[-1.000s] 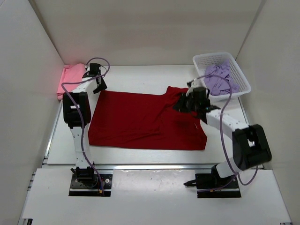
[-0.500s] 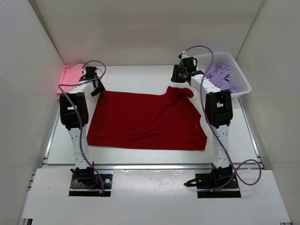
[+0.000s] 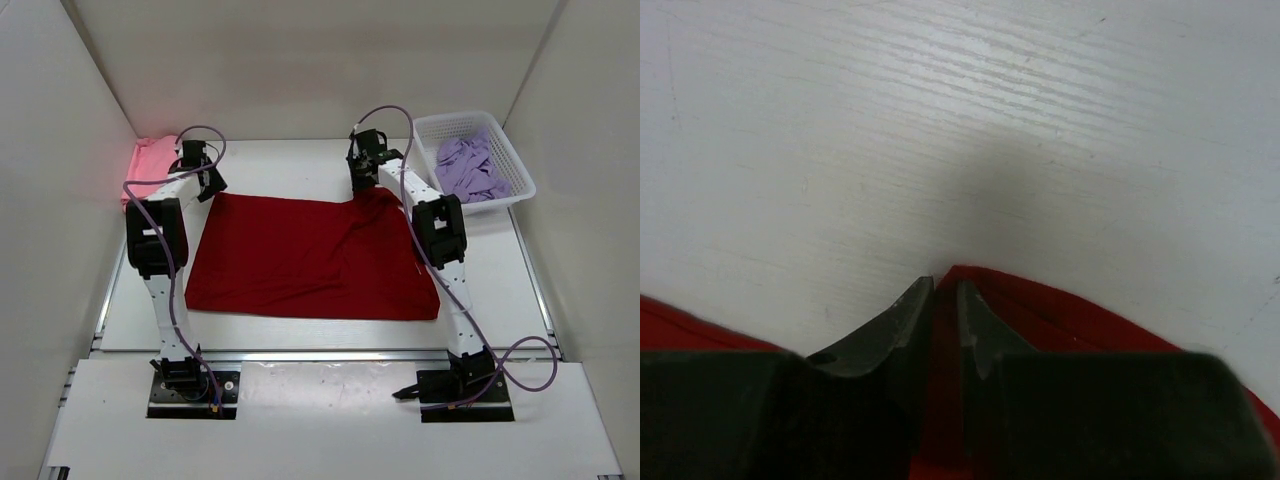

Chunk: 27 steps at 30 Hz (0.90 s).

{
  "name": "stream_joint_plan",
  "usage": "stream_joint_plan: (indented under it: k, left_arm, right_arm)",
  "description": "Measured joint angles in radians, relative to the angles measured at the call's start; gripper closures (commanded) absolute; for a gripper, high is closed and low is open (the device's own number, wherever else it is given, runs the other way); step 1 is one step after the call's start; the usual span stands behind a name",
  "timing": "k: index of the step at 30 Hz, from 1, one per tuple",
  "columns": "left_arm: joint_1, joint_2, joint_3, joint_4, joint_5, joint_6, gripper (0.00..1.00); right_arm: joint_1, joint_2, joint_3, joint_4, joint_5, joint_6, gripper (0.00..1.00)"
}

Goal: Fold and stack the t-shirts
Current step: Grap the side of the flattened tshirt furthest away from the robot with both arms

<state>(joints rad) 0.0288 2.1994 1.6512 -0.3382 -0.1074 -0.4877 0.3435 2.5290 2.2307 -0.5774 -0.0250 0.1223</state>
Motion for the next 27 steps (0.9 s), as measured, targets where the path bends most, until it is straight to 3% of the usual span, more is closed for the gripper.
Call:
stream_joint_plan:
  k: [2, 14, 15, 17, 18, 22, 27]
  left_arm:
    - [0.0, -0.008, -0.009, 0.004, 0.005, -0.005, 0.47]
    - [0.0, -0.058, -0.06, 0.041, 0.023, -0.026, 0.47]
    - [0.0, -0.063, -0.064, 0.046, 0.023, -0.026, 0.47]
    - [0.0, -0.074, -0.077, 0.053, 0.022, -0.026, 0.46]
    - [0.0, -0.079, -0.082, 0.055, 0.021, -0.026, 0.46]
    - [0.001, -0.094, -0.107, 0.07, 0.011, -0.027, 0.46]
    - [0.002, -0.103, -0.138, 0.077, 0.003, -0.028, 0.46]
  right_arm:
    - [0.006, 0.008, 0.019, -0.016, 0.023, -0.004, 1.0]
    - [0.017, 0.097, 0.236, -0.043, 0.059, -0.021, 1.0]
    - [0.016, 0.097, 0.24, -0.033, 0.04, -0.02, 0.97]
    - [0.015, 0.097, 0.242, -0.011, -0.006, -0.013, 0.75]
    - [0.015, 0.097, 0.242, -0.005, -0.028, -0.006, 0.72]
    - [0.016, 0.097, 0.253, -0.003, -0.125, 0.001, 0.79]
    - [0.015, 0.095, 0.278, -0.001, -0.18, 0.008, 0.75]
